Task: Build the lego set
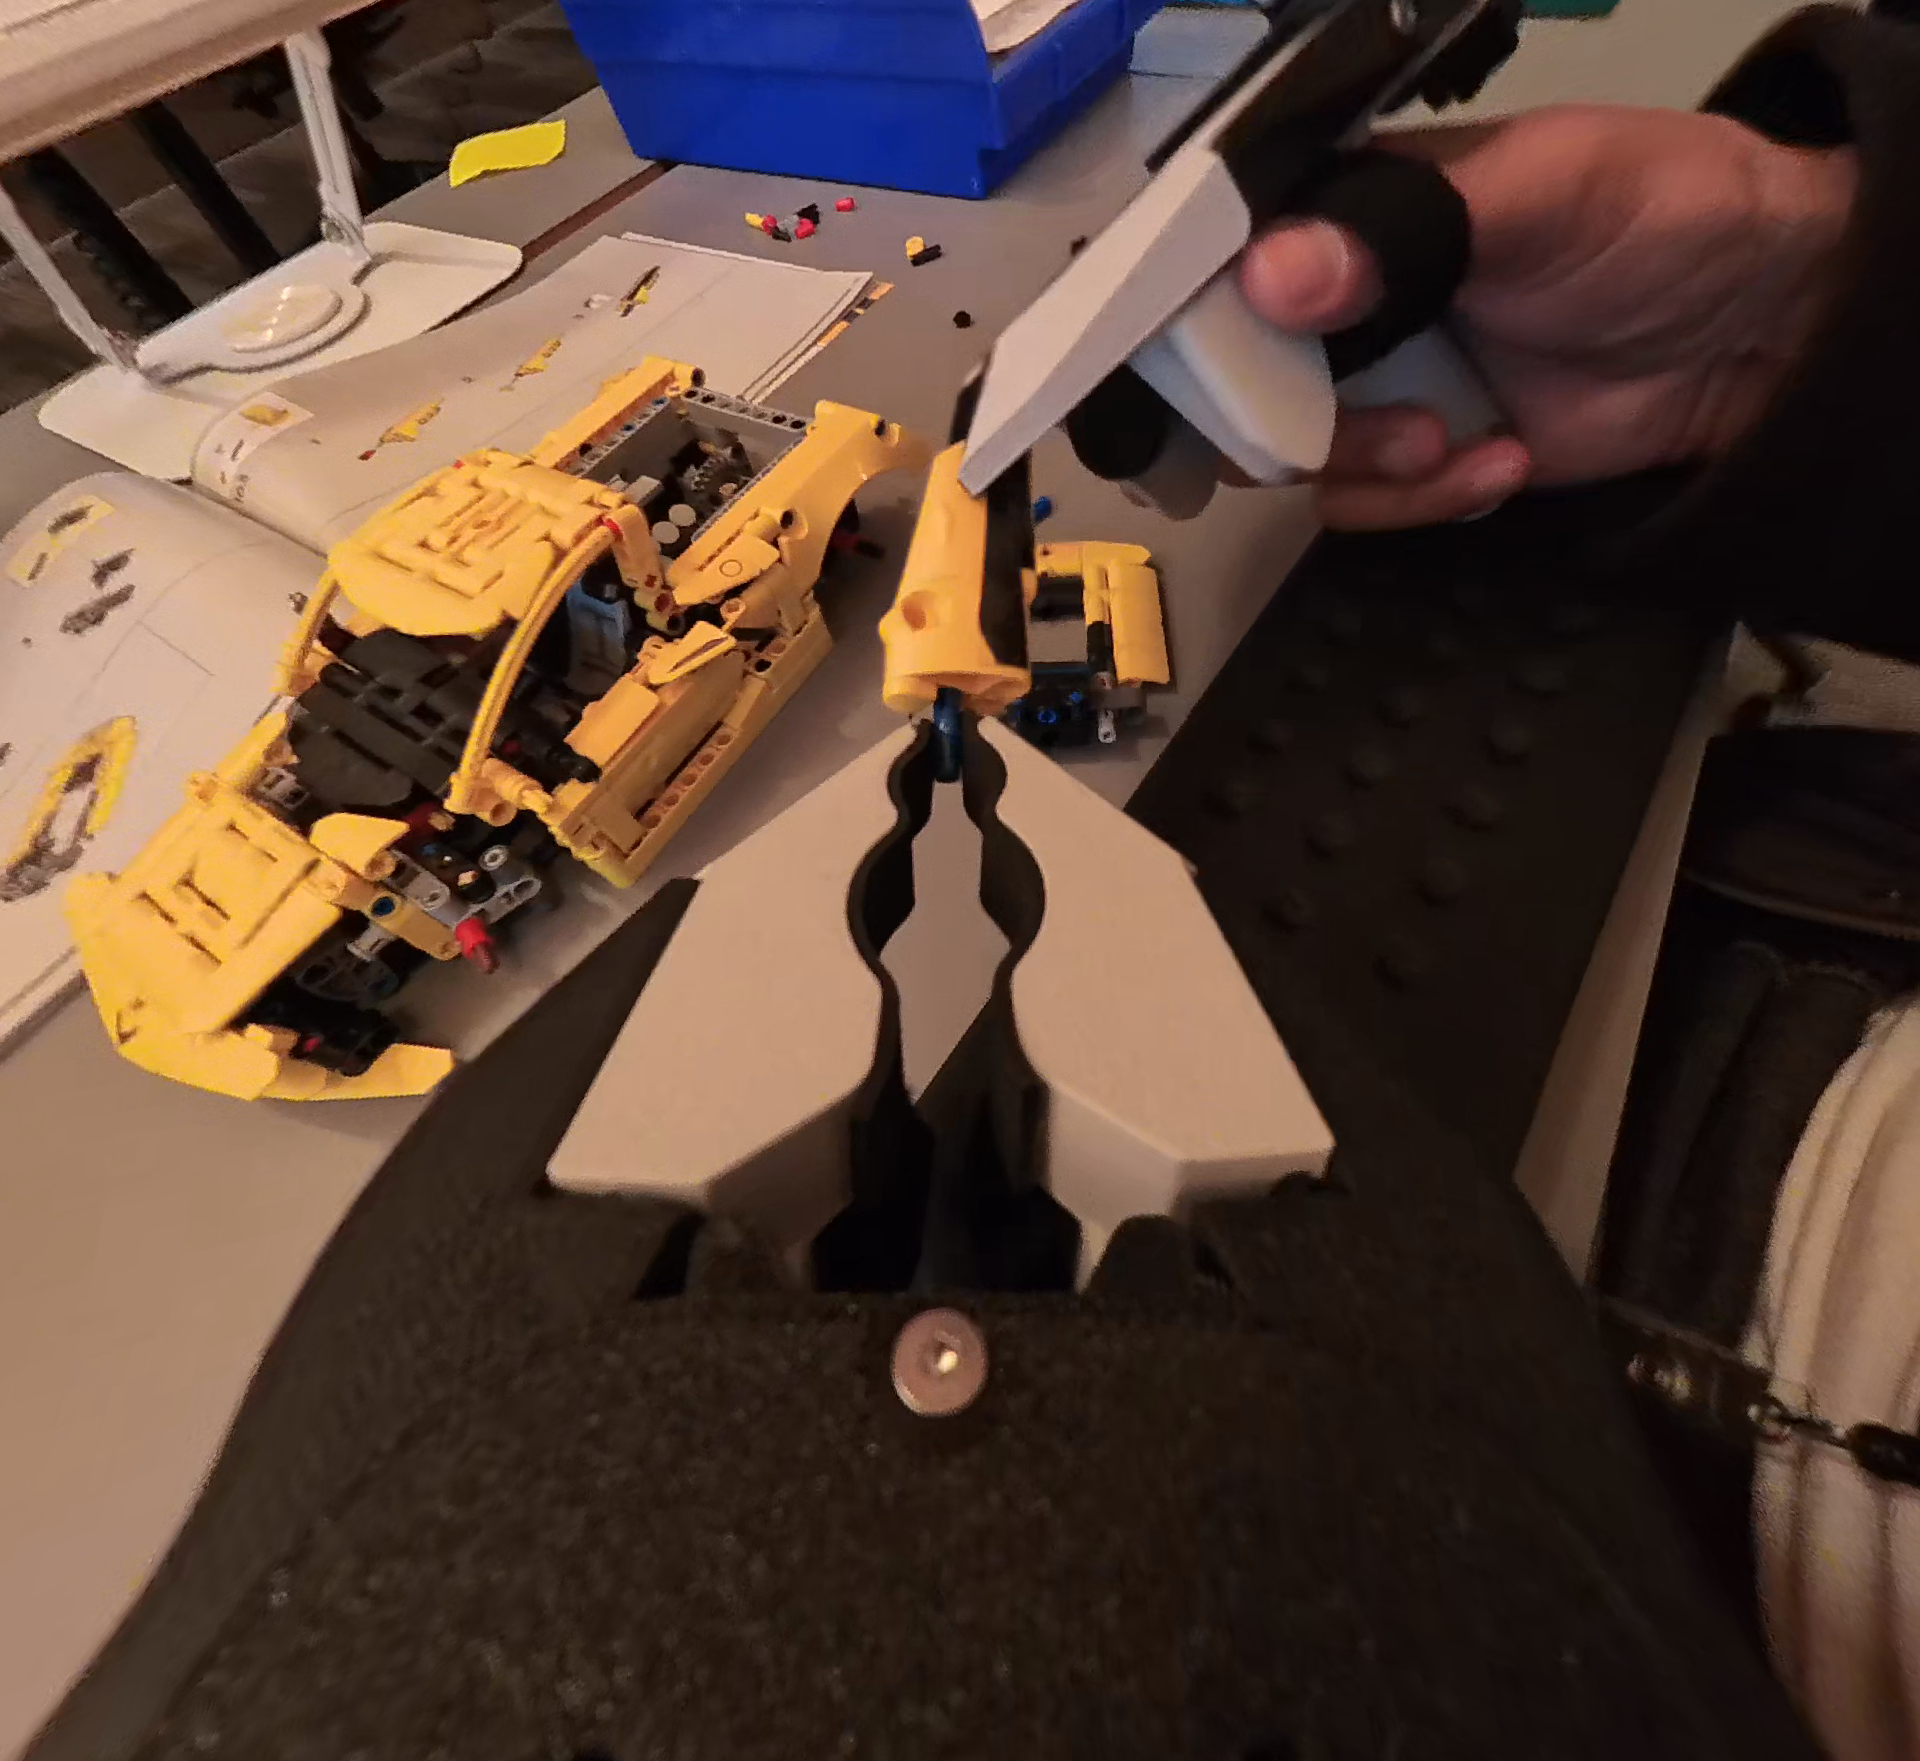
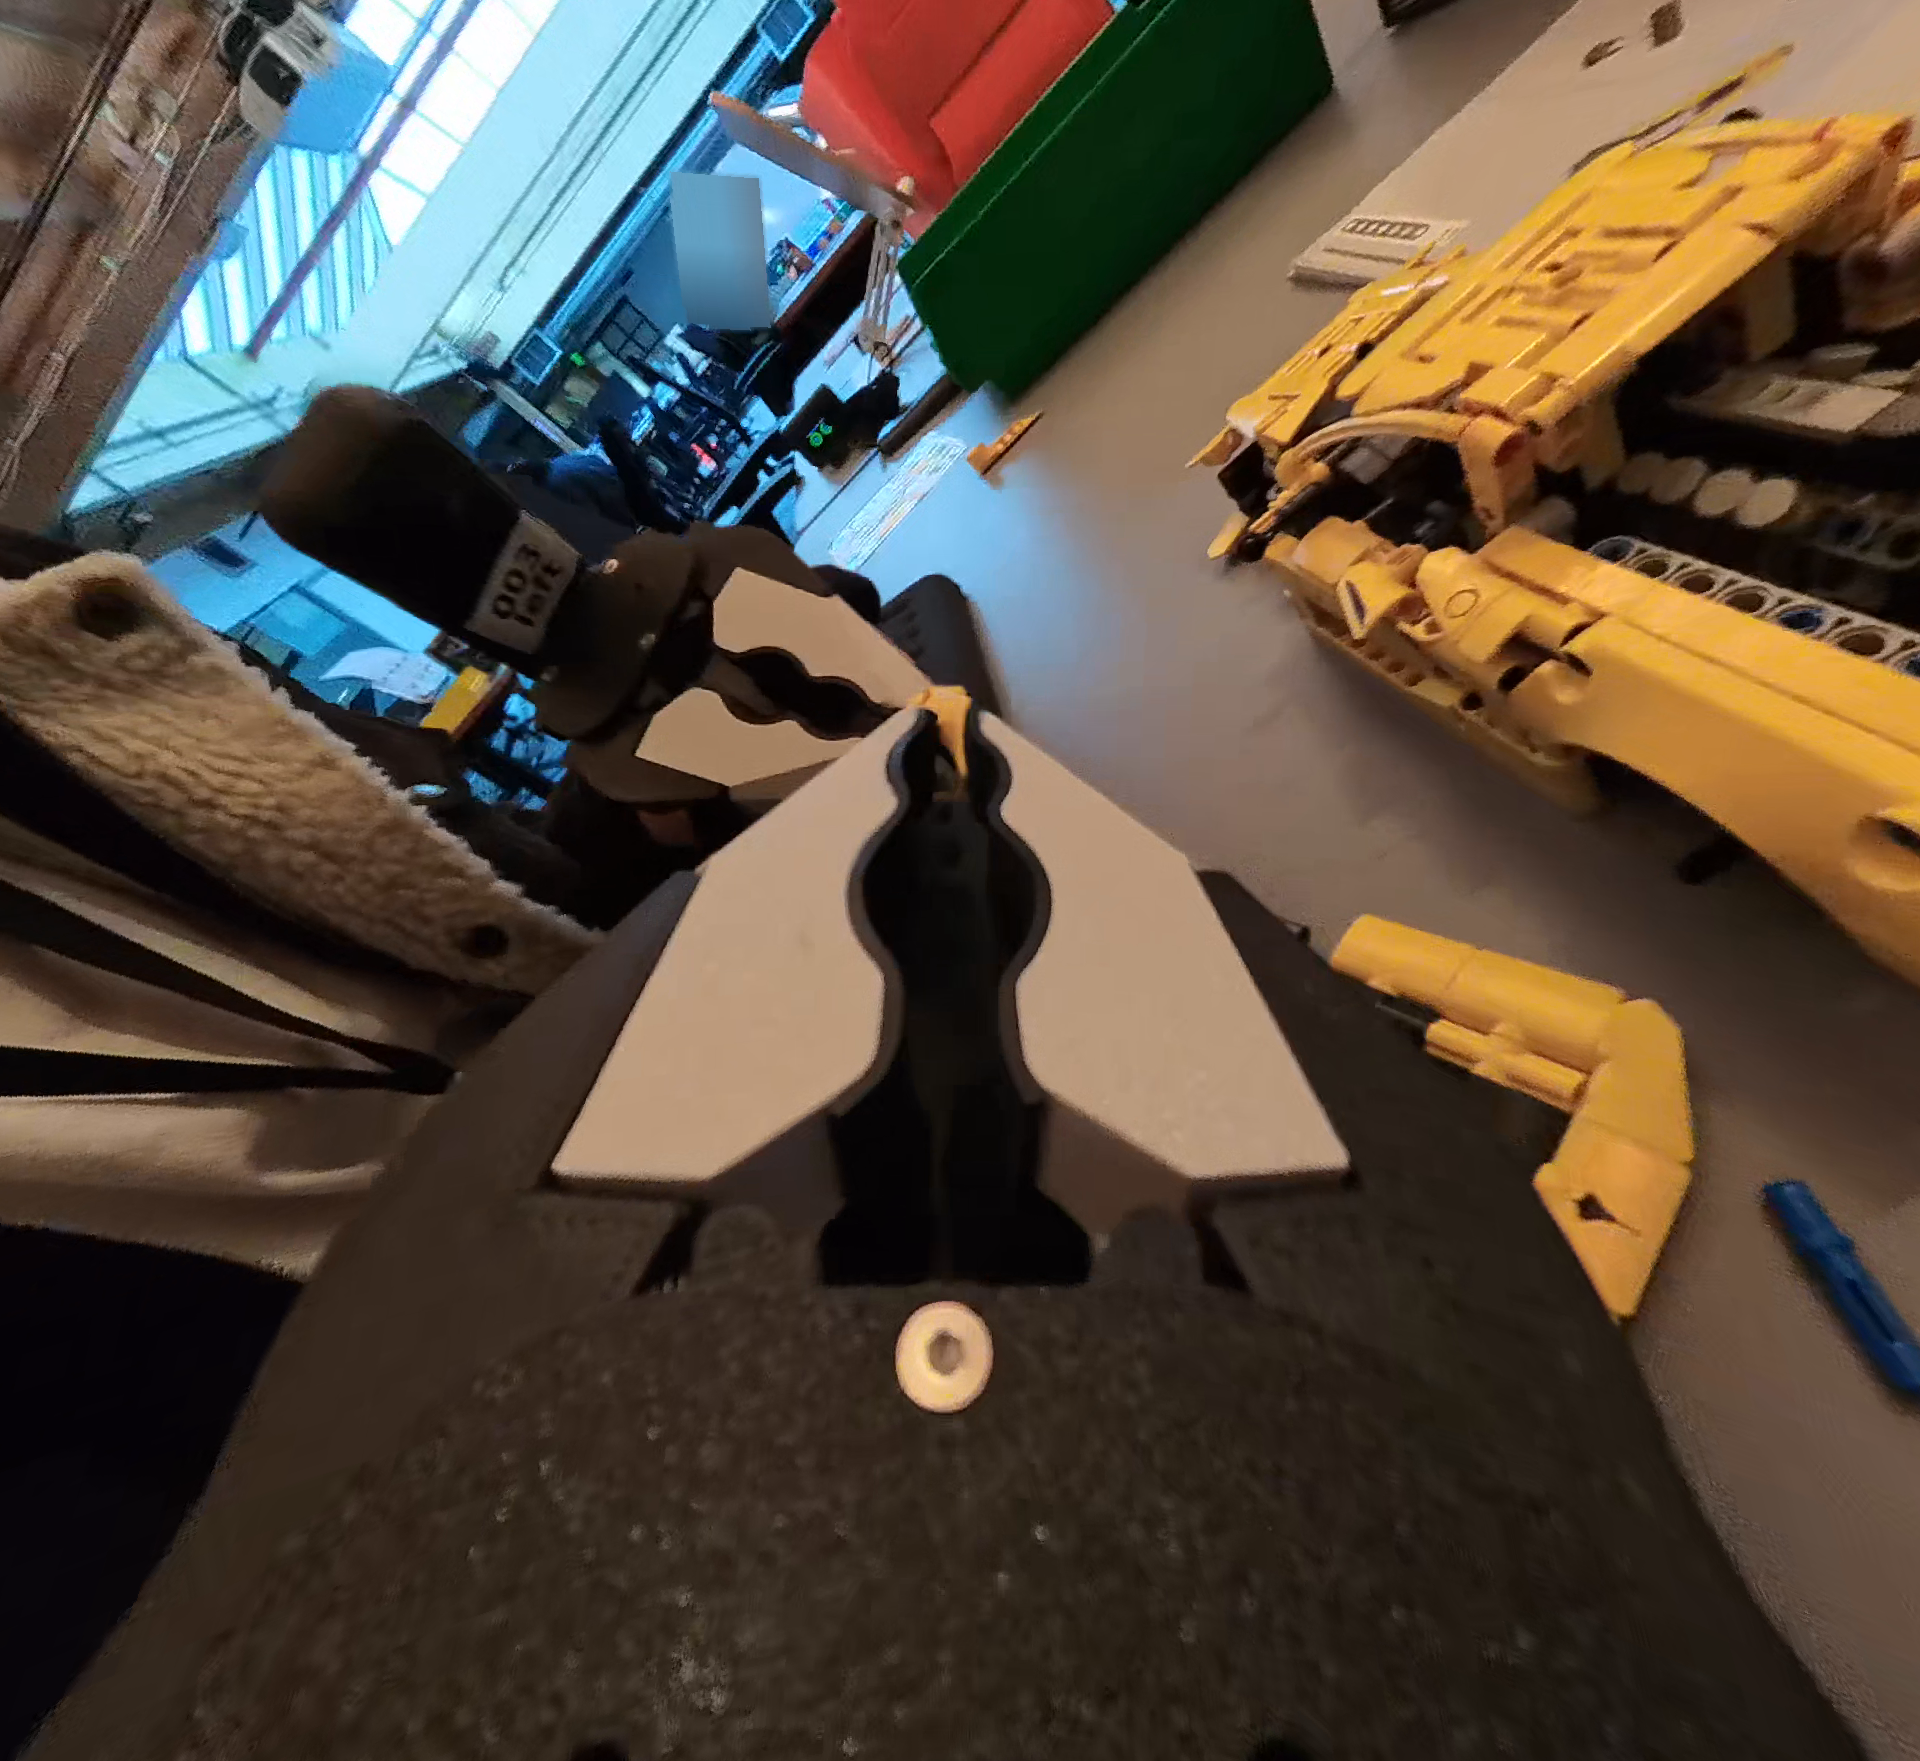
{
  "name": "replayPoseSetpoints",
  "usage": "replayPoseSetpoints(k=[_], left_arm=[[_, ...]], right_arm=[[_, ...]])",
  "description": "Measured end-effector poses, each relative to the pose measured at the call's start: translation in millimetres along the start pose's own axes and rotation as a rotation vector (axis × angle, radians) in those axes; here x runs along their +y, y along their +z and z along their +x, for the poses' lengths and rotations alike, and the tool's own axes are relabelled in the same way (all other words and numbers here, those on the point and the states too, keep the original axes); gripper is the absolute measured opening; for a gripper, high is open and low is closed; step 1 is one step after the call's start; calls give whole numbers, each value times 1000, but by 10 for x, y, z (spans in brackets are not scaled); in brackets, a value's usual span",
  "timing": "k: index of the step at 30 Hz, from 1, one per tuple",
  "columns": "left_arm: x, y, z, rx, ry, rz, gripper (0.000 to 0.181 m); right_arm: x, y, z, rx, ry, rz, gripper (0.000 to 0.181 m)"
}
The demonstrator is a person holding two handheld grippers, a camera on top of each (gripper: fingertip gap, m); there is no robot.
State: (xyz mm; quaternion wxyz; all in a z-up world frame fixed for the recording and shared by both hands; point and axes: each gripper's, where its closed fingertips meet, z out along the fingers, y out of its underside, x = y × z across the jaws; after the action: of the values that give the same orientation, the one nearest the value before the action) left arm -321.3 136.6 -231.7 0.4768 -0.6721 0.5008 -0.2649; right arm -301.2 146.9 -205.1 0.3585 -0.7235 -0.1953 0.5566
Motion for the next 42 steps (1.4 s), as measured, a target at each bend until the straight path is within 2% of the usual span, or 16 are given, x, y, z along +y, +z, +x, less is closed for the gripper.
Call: replayPoseSetpoints(k=[1, 3, 4, 7, 9, 13, 17, 22, 28, 30, 33, 42], left_arm=[[-13, -4, -48, -5, -49, 7, 5], [-75, -64, -223, -18, -201, 68, 23], [-136, -110, -262, 32, -298, 124, 30], [-357, -217, -257, 305, -632, 317, 37], [-487, -265, -185, 471, -737, 401, 37], [-584, -273, -75, 540, -695, 440, 36], [-569, -277, -132, 527, -726, 455, 15], [-549, -276, -108, 562, -740, 436, 15], [-469, -248, -94, 623, -756, 348, 14], [-450, -241, -107, 613, -734, 336, 14], [-407, -214, -124, 566, -669, 310, 15], [-374, -167, -22, 531, -531, 269, 15]], right_arm=[[-39, 0, -4, 4, -1, 31, 4], [-212, -59, -35, -8, 15, 150, 1], [-279, -97, -62, -28, 23, 199, 1], [-388, -158, -134, -48, -17, 281, 1], [-380, -117, -239, -103, -21, 274, 1], [-323, 15, -321, -190, 58, 274, 1], [-308, 50, -356, -214, 63, 266, 1], [-284, 48, -360, -233, 76, 256, 2], [-191, 50, -247, -11, -227, 141, 25], [-124, 66, -182, 33, -278, 99, 22], [-111, 65, -255, -52, -189, 96, 18], [-48, 106, -214, -62, -124, 64, 8]])
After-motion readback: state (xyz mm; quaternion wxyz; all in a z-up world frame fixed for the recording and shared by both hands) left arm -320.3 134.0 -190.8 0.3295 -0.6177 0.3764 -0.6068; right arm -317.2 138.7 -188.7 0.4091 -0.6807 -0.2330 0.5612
